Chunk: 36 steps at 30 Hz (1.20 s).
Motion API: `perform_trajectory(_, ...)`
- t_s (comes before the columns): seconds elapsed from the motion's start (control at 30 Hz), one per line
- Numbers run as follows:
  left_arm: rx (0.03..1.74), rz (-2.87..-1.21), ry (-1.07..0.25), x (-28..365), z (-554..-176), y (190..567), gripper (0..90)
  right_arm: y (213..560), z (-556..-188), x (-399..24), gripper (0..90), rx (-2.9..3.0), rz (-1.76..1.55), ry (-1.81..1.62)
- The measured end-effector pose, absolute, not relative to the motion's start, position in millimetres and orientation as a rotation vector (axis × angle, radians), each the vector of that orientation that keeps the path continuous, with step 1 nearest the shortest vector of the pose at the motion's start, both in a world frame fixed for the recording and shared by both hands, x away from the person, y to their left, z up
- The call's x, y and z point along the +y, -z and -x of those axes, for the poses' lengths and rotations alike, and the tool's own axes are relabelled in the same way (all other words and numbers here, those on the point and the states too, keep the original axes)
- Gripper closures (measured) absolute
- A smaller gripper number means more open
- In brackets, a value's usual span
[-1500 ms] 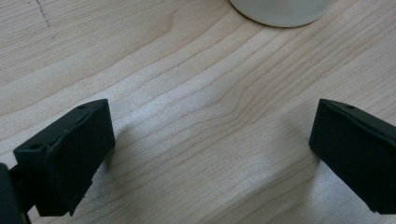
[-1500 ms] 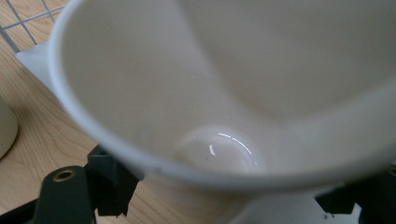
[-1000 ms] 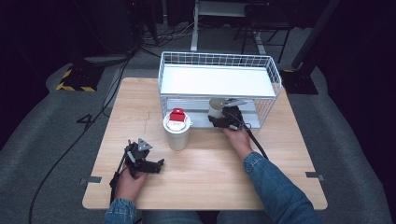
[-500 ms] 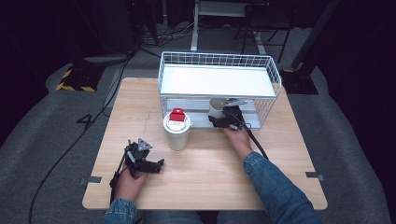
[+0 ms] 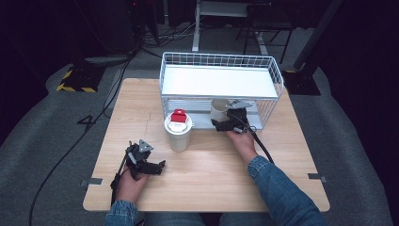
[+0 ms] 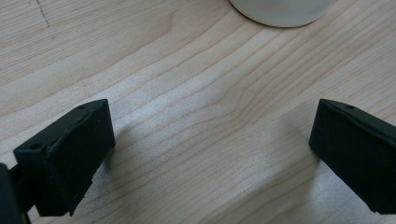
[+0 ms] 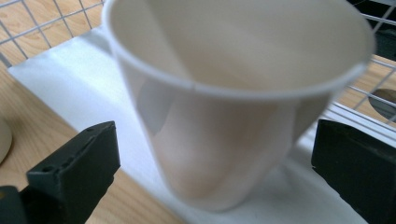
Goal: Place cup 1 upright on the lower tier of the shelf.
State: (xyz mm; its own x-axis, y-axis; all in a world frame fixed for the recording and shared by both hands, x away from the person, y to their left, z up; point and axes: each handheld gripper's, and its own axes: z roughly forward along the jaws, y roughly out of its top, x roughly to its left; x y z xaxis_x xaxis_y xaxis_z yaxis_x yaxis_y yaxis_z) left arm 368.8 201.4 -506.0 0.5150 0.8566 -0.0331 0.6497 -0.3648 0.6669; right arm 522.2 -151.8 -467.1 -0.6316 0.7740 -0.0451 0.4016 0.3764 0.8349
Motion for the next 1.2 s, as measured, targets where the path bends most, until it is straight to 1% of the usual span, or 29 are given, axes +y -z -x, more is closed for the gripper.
perform_trajectory(0.33,1.223,-2.132,-0.429,201.4,-368.9,505.9,0.7,455.1,-500.9,-170.6,1.1,2.205,-1.003,-1.211)
perform_trajectory(0.7,1.223,-2.132,-0.43,201.4,-368.9,505.9,0.6,431.2,-473.1,-196.7,1.4,2.23,-0.946,-1.275)
perform_trajectory(1.2,1.224,-2.133,-0.429,201.4,-368.9,505.8,0.7,417.1,-431.7,-234.8,1.6,2.22,-0.925,-1.305)
